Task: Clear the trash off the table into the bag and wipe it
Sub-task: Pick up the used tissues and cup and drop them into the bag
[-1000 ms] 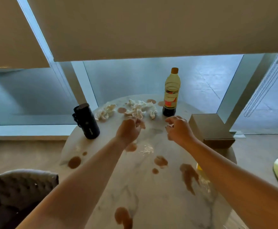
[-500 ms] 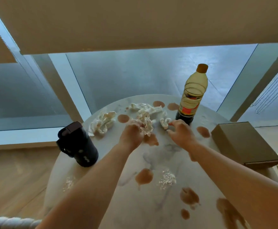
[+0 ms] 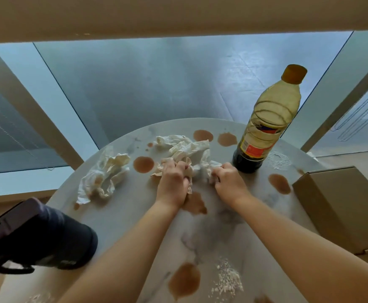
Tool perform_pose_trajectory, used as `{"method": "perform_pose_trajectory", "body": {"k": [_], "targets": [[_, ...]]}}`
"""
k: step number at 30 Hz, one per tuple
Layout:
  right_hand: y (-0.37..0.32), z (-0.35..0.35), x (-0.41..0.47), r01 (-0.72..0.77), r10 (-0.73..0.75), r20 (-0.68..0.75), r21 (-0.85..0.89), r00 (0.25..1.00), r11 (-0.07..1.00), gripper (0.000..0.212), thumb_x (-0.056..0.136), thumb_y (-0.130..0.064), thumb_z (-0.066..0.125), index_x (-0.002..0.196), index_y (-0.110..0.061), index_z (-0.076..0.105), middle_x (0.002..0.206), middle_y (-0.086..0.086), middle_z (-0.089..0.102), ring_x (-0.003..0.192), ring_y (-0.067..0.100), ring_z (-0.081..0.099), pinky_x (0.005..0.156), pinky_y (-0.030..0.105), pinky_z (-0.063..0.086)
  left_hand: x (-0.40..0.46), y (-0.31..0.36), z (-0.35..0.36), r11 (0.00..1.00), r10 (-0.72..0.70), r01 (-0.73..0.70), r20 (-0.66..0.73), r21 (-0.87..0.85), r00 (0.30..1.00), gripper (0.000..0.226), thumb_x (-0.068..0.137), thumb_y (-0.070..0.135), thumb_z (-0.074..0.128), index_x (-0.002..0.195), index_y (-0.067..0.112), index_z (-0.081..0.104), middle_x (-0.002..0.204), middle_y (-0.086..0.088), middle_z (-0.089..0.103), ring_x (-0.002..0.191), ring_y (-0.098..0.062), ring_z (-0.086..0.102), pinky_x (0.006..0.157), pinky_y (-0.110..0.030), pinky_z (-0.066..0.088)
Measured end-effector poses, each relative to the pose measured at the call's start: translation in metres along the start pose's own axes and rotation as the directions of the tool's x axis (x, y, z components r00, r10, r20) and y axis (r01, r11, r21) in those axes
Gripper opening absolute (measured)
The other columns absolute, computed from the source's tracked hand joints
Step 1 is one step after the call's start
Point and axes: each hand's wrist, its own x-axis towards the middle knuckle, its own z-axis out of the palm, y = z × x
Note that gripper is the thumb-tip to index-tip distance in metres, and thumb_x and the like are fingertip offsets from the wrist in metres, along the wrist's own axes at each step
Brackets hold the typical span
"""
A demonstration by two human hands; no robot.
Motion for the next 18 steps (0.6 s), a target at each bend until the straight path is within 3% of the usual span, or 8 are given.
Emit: {"method": "perform_pose_trajectory", "body": {"k": [3,8,13,16,18], "targets": [[0.004,0.004,0.001,-0.005,0.005,-0.023,0.008,1.000,1.000,0.018,0.083,0.003,0.048,0.088,0.003,0.066,0.101,0.020,0.055,0.096,0.032,0.050,0.080,0.028,0.039,-0.001,-0.005,0.000,0.999,0.025,-0.027,-0.058,-0.027,0.998,0.030,0.076,-0.008,0.057,0.105,0.000,0.062,0.111,-0.020,0.054,0.108,-0.033,0.051,0.090,-0.019,0.030],[0.006,0.001,-0.005,0.029,-0.023,-0.124,0.052,0.992,0.998,0.016,0.082,0.005,0.049,0.084,0.007,0.064,0.094,0.022,0.057,0.089,0.034,0.052,0.071,0.023,0.032,-0.010,0.000,-0.010,0.990,0.112,-0.123,-0.141,-0.070,0.984,0.030,0.067,-0.016,0.062,0.094,-0.003,0.065,0.099,-0.020,0.057,0.094,-0.034,0.058,0.087,-0.023,0.039],[0.007,-0.014,-0.029,0.086,-0.069,-0.170,0.094,0.983,0.992,0.013,0.079,0.007,0.052,0.077,0.008,0.064,0.085,0.024,0.057,0.081,0.035,0.053,0.067,0.029,0.034,-0.034,0.018,-0.025,0.984,0.149,-0.164,-0.176,-0.072,0.973,0.022,0.071,-0.012,0.065,0.090,0.000,0.065,0.096,-0.018,0.060,0.090,-0.033,0.060,0.084,-0.020,0.040],[0.010,-0.024,-0.053,0.125,-0.103,-0.195,0.105,0.975,0.987,0.010,0.077,0.007,0.054,0.076,0.008,0.064,0.082,0.023,0.057,0.079,0.034,0.053,0.067,0.029,0.036,-0.055,0.034,-0.034,0.983,0.175,-0.183,-0.192,-0.026,0.966,0.017,0.075,-0.008,0.066,0.090,0.001,0.065,0.098,-0.021,0.060,0.094,-0.038,0.059,0.085,-0.027,0.046],[0.014,-0.031,-0.075,0.154,-0.126,-0.218,0.115,0.968,0.981,0.009,0.078,0.005,0.056,0.077,0.006,0.064,0.082,0.021,0.057,0.080,0.033,0.053,0.067,0.026,0.035,-0.075,0.048,-0.040,0.980,0.190,-0.200,-0.222,-0.023,0.956,0.018,0.075,-0.008,0.066,0.090,0.001,0.066,0.092,-0.017,0.060,0.086,-0.028,0.059,0.084,-0.011,0.039]]}}
